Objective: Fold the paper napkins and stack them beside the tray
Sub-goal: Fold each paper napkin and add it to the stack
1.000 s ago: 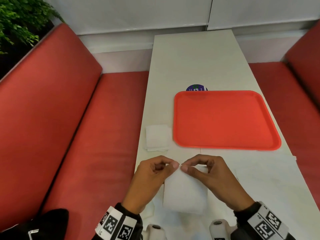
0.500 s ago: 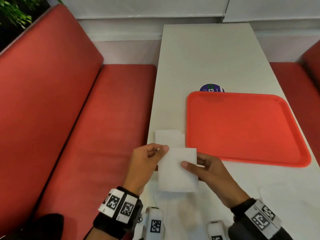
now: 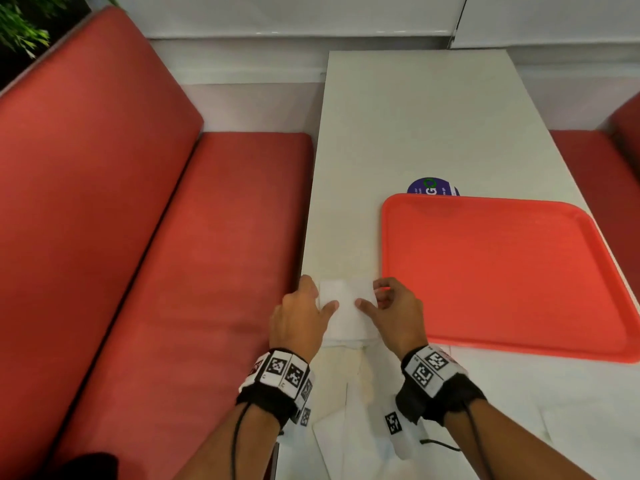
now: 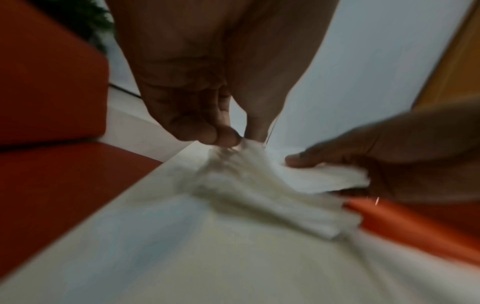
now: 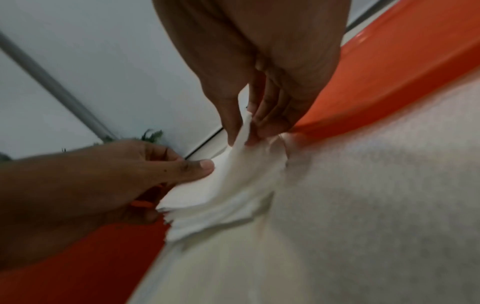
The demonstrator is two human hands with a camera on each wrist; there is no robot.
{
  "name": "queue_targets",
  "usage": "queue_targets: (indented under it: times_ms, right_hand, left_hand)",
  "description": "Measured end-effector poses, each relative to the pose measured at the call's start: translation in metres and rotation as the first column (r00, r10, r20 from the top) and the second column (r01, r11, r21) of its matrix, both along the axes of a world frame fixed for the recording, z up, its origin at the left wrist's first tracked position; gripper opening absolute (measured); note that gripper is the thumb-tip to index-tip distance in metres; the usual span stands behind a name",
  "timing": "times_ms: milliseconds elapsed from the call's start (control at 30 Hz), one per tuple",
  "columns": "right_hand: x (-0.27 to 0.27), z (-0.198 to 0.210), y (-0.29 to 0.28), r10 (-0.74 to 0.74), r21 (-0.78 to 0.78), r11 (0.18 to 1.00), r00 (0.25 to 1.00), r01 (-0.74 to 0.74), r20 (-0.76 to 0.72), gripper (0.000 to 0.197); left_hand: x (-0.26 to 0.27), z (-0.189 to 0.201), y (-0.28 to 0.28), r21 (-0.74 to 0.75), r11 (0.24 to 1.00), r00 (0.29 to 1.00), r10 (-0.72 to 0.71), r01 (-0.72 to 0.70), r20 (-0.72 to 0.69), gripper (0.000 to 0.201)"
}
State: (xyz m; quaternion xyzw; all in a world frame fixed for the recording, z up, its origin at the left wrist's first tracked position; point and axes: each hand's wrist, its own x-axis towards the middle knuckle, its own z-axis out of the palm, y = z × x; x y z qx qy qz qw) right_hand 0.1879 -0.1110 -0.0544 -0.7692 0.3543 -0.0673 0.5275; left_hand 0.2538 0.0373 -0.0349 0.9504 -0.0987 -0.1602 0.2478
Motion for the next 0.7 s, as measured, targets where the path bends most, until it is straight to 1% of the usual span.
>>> queue_targets:
  times_ms: [67,100,167,200,267,333,367,433,467,533,600,700]
  right_hand:
    - [0.003,-0.002,0.003,0.036,-0.084,0.996,0.999,-0.035,0.01,0.033]
    - [0.005,-0.002,0.005,0.05,-0.134,0.99,0.999,-0.049,0.009,0.039]
    - [0.005,0.004,0.006,0.053,-0.238,0.97,0.998,-0.055,-0.015,0.054]
    - [0.002,0.009,0.004,0.035,-0.267,0.963,0.999,-0.038,-0.017,0.059]
    - [-0.012,0.02,-0.006,0.001,-0.269,0.963,0.999,0.012,0.049,0.056]
    - [-0.04,0.027,-0.024,-0.013,-0.26,0.964,0.99,0.049,0.139,0.047]
    - [-0.059,0.031,-0.034,-0.011,-0.253,0.966,0.987,0.051,0.159,0.043]
    - [-0.104,0.041,-0.052,0.002,-0.2,0.98,0.991,0.025,0.134,0.038]
    - [-0.127,0.048,-0.06,0.014,-0.158,0.987,0.995,0.002,0.1,0.036]
    - [-0.172,0.061,-0.072,0.025,-0.109,0.994,0.999,-0.023,0.021,0.032]
    - [-0.212,0.072,-0.081,0.008,-0.105,0.994,1.0,-0.011,-0.025,0.028]
    - [-0.259,0.083,-0.086,-0.045,-0.115,0.993,0.998,0.041,-0.034,0.029]
  left_hand:
    - [-0.001,0.001,0.0,0.117,0.992,0.998,-0.058,0.053,0.039,0.045]
    - [-0.001,0.003,0.001,0.146,0.987,0.996,-0.075,0.067,0.053,0.045]
    - [-0.005,0.013,0.007,0.154,0.986,0.995,-0.074,0.062,0.073,0.035]
    - [-0.009,0.02,0.011,0.145,0.988,0.994,-0.071,0.059,0.081,0.029]
    - [-0.021,0.032,0.02,0.119,0.989,0.991,-0.098,0.087,0.088,0.017]
    - [-0.04,0.04,0.028,0.056,0.984,0.983,-0.173,0.17,0.058,0.009]
    - [-0.053,0.042,0.03,0.025,0.975,0.974,-0.223,0.223,0.032,0.006]
    - [-0.08,0.038,0.031,-0.01,0.948,0.948,-0.317,0.317,-0.031,0.004]
    - [-0.093,0.033,0.03,-0.013,0.935,0.933,-0.355,0.355,-0.056,0.007]
    - [-0.115,0.016,0.025,0.018,0.91,0.906,-0.411,0.414,-0.102,0.024]
    - [-0.13,0.003,0.016,0.081,0.906,0.905,-0.403,0.415,-0.136,0.039]
    - [-0.145,0.0,0.001,0.195,0.893,0.914,-0.391,0.405,-0.108,0.048]
